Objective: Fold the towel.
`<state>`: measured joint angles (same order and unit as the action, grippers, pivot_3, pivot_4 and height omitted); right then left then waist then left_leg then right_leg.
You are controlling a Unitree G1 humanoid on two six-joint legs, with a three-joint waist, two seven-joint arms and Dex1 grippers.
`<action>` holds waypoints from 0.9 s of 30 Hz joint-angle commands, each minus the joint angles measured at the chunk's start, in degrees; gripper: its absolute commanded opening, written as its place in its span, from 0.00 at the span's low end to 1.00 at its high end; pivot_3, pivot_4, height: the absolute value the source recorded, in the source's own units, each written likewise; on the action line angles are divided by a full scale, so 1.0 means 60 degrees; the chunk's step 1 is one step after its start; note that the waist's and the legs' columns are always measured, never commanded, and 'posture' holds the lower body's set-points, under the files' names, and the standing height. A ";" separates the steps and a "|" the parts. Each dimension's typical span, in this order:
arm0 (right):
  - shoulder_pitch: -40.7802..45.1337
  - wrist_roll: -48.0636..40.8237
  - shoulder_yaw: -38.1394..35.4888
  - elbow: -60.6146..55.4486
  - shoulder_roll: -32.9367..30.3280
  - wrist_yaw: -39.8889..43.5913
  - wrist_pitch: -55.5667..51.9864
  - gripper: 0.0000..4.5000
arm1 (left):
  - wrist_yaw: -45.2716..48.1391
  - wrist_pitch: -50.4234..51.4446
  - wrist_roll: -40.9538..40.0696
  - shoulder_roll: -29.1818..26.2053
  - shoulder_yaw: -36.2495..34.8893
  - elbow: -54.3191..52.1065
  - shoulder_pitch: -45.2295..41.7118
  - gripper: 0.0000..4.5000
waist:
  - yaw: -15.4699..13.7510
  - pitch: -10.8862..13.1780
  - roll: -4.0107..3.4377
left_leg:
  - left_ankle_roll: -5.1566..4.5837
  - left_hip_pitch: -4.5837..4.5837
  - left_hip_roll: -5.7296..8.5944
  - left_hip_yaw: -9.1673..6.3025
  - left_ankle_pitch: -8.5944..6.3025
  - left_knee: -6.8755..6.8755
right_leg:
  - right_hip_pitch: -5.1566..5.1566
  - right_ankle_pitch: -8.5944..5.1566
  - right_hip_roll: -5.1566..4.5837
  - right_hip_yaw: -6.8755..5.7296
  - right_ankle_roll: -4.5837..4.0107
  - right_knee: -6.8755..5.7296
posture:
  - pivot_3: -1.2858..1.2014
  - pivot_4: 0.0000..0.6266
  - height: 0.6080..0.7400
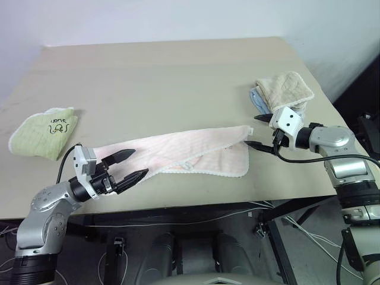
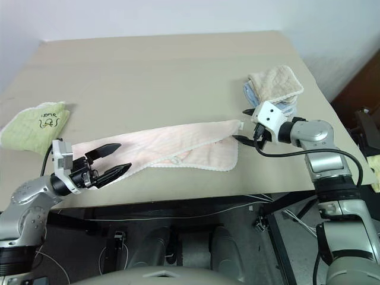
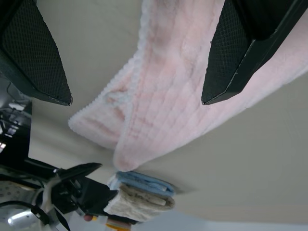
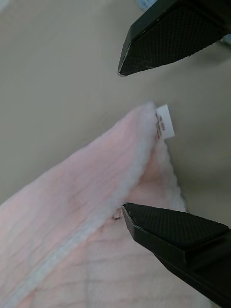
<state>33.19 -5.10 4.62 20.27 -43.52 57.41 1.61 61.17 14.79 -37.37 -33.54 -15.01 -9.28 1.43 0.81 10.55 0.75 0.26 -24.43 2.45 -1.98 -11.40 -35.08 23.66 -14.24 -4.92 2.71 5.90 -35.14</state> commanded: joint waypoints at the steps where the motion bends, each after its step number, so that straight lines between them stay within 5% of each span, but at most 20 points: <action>1: 0.0671 0.0996 0.0279 0.0945 0.0138 -0.0764 0.0923 0.99 | 0.0117 -0.0347 0.0073 -0.0039 -0.0114 0.0005 -0.0071 1.00 | 0.0006 0.0000 0.0000 | 0.0005 0.0002 0.0000 0.0000 -0.0003 -0.0002 | -0.0001 0.0000 0.0000 0.0000 0.0000 -0.0003 | 0.52 0.24 1.00; 17: 0.1830 0.1908 0.0632 0.2949 0.0916 -0.1519 0.2176 0.99 | 0.0354 -0.1027 0.0534 0.0144 0.0361 0.0356 -0.0001 1.00 | 0.0034 0.0001 -0.0002 | -0.0005 0.0008 -0.0004 0.0005 0.0005 -0.0006 | -0.0001 0.0002 0.0020 0.0008 0.0002 -0.0014 | 0.52 0.24 1.00; 20: 0.1719 0.1896 0.0612 0.2767 0.0854 -0.1416 0.2208 0.86 | 0.0495 -0.1344 0.0687 0.0170 0.0410 0.0696 -0.0053 1.00 | 0.0030 0.0001 -0.0002 | -0.0006 0.0008 -0.0006 0.0005 0.0005 -0.0007 | -0.0001 0.0003 0.0022 0.0008 0.0003 -0.0015 | 0.52 0.24 1.00; 27: 0.1320 0.1683 0.0481 0.2286 0.0637 -0.1023 0.2296 0.34 | 0.0505 -0.1686 0.0803 0.0328 0.0505 0.0939 -0.0045 1.00 | 0.0023 0.0001 -0.0002 | -0.0007 0.0010 -0.0006 0.0005 0.0006 -0.0009 | -0.0003 0.0003 0.0023 0.0009 0.0004 -0.0018 | 0.52 0.24 1.00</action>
<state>41.03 6.35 9.34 36.14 -38.61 50.83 14.57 64.00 6.00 -32.90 -31.58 -12.02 -2.78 1.44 0.94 10.56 0.74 0.22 -24.37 2.41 -1.95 -11.36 -35.14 23.64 -14.21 -4.78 2.77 5.92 -35.25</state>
